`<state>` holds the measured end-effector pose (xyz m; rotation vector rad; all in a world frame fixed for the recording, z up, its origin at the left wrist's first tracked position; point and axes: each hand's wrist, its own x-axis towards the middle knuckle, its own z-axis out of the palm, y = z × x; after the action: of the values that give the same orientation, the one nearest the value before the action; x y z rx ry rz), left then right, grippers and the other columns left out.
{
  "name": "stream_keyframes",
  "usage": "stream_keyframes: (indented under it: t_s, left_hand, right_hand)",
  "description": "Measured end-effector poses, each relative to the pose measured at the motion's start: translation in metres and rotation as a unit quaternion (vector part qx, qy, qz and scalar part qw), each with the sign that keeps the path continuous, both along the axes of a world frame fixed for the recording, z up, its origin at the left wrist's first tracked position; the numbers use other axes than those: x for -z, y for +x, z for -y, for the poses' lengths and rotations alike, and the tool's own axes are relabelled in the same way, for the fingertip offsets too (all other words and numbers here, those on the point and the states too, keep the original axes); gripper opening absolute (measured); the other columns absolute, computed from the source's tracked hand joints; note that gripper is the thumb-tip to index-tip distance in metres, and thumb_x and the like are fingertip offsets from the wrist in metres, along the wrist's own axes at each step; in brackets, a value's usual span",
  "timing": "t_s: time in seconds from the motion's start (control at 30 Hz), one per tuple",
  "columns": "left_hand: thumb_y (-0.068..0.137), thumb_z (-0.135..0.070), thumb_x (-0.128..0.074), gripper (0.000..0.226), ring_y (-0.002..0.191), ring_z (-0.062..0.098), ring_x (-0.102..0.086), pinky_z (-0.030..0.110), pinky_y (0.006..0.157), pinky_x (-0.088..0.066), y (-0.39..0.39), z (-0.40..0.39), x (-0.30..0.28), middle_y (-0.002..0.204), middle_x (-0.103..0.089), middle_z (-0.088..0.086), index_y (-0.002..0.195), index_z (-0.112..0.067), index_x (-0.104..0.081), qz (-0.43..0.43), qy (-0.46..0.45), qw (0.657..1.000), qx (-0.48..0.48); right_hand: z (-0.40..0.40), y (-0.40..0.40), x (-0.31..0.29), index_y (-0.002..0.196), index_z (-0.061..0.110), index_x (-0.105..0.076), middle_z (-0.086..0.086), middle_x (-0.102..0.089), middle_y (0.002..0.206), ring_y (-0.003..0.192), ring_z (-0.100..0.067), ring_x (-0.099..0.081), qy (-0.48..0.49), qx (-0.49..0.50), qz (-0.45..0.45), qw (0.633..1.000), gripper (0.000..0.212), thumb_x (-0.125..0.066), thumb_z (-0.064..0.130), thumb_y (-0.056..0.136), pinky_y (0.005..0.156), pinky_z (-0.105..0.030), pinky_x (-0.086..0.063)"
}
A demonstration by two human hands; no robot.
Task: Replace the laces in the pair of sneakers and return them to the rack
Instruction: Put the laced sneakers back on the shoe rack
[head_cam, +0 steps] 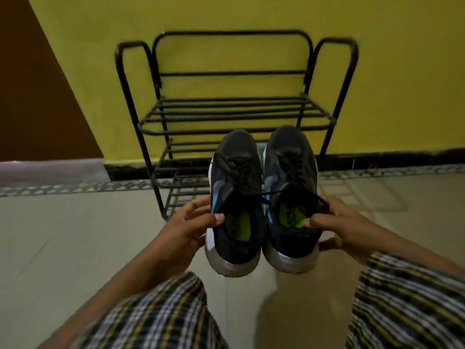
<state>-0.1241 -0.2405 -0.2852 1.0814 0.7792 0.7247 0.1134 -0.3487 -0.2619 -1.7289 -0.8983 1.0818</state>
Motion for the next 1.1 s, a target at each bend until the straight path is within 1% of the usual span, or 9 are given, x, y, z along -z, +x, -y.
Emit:
stream_keyframes:
  t_s: [0.17, 0.3, 0.37, 0.5, 0.63, 0.73, 0.8, 0.93, 1.1]
  left_hand:
    - [0.063, -0.015, -0.067, 0.059, 0.093, 0.016, -0.069, 0.025, 0.068, -0.052, -0.001, -0.004, -0.061, 0.106, -0.071, 0.003, 0.122, -0.016, -0.057, 0.018, 0.061, 0.998, -0.007]
    - [0.066, -0.02, -0.065, 0.044, 0.066, 0.009, -0.069, 0.019, 0.053, -0.051, 0.01, -0.02, -0.113, 0.078, -0.073, -0.002, 0.11, -0.014, -0.061, 0.002, 0.107, 0.994, -0.013]
    - [0.066, -0.027, -0.068, 0.039, 0.074, 0.013, -0.069, 0.025, 0.061, -0.05, 0.016, -0.034, -0.134, 0.087, -0.073, -0.001, 0.103, -0.017, -0.065, -0.029, 0.115, 0.993, -0.017]
    - [0.08, -0.034, -0.067, 0.037, 0.093, 0.025, -0.063, 0.033, 0.067, -0.05, 0.04, -0.066, -0.161, 0.111, -0.065, 0.006, 0.113, -0.018, -0.062, -0.073, 0.091, 0.992, -0.046]
    - [0.086, -0.037, -0.062, 0.034, 0.089, 0.024, -0.058, 0.032, 0.058, -0.048, 0.069, -0.089, -0.165, 0.116, -0.056, 0.008, 0.112, -0.016, -0.061, -0.095, 0.078, 0.988, -0.088]
    - [0.086, -0.032, -0.064, 0.028, 0.085, 0.023, -0.057, 0.033, 0.059, -0.049, 0.079, -0.106, -0.152, 0.102, -0.058, 0.006, 0.106, -0.014, -0.06, -0.093, 0.074, 0.987, -0.107]
    - [0.086, -0.031, -0.064, 0.023, 0.085, 0.024, -0.06, 0.035, 0.065, -0.052, 0.082, -0.12, -0.143, 0.097, -0.06, 0.005, 0.1, -0.013, -0.062, -0.098, 0.09, 0.984, -0.119]
    - [0.086, -0.034, -0.064, 0.034, 0.089, 0.025, -0.062, 0.033, 0.064, -0.053, 0.085, -0.146, -0.129, 0.109, -0.062, 0.008, 0.111, -0.011, -0.064, -0.11, 0.12, 0.978, -0.127]
    - [0.084, -0.037, -0.067, 0.047, 0.089, 0.019, -0.057, 0.038, 0.075, -0.052, 0.091, -0.167, -0.115, 0.121, -0.057, 0.01, 0.12, -0.009, -0.059, -0.116, 0.093, 0.979, -0.139]
  right_hand:
    - [-0.008, 0.002, -0.065, 0.114, 0.014, -0.048, -0.008, -0.059, 0.106, 0.097, -0.026, -0.059, 0.066, -0.021, 0.031, 0.997, 0.031, -0.06, 0.012, 0.086, 0.076, -0.046, -0.05]
    - [-0.032, 0.007, -0.114, 0.086, 0.012, -0.055, -0.008, -0.059, 0.088, 0.084, -0.027, -0.057, 0.084, 0.005, 0.013, 0.996, 0.005, -0.06, 0.015, 0.087, 0.069, -0.04, -0.045]
    - [-0.048, 0.013, -0.136, 0.08, 0.013, -0.059, -0.009, -0.058, 0.089, 0.087, -0.028, -0.054, 0.077, 0.027, -0.003, 0.997, 0.009, -0.06, 0.018, 0.087, 0.072, -0.041, -0.044]
    - [-0.085, 0.029, -0.173, 0.097, 0.011, -0.058, -0.01, -0.051, 0.089, 0.089, -0.031, -0.053, 0.032, 0.051, -0.028, 0.998, 0.022, -0.056, 0.031, 0.088, 0.071, -0.041, -0.048]
    - [-0.12, 0.033, -0.169, 0.111, 0.006, -0.054, -0.01, -0.051, 0.08, 0.072, -0.028, -0.052, 0.031, 0.108, -0.071, 0.991, 0.036, -0.055, 0.037, 0.091, 0.055, -0.036, -0.041]
    - [-0.142, 0.042, -0.146, 0.108, 0.007, -0.055, -0.01, -0.053, 0.089, 0.075, -0.027, -0.051, 0.058, 0.132, -0.101, 0.984, 0.033, -0.056, 0.035, 0.092, 0.053, -0.034, -0.039]
    - [-0.156, 0.05, -0.131, 0.107, 0.009, -0.057, -0.009, -0.055, 0.097, 0.077, -0.026, -0.051, 0.066, 0.134, -0.126, 0.981, 0.031, -0.057, 0.035, 0.09, 0.054, -0.033, -0.039]
    - [-0.186, 0.064, -0.103, 0.116, 0.011, -0.058, -0.008, -0.058, 0.117, 0.096, -0.03, -0.056, 0.065, 0.149, -0.171, 0.972, 0.042, -0.062, 0.038, 0.085, 0.064, -0.036, -0.047]
    - [-0.213, 0.067, -0.082, 0.109, 0.012, -0.064, -0.011, -0.068, 0.107, 0.093, -0.031, -0.065, 0.08, 0.161, -0.205, 0.962, 0.036, -0.061, 0.038, 0.084, 0.073, -0.04, -0.054]
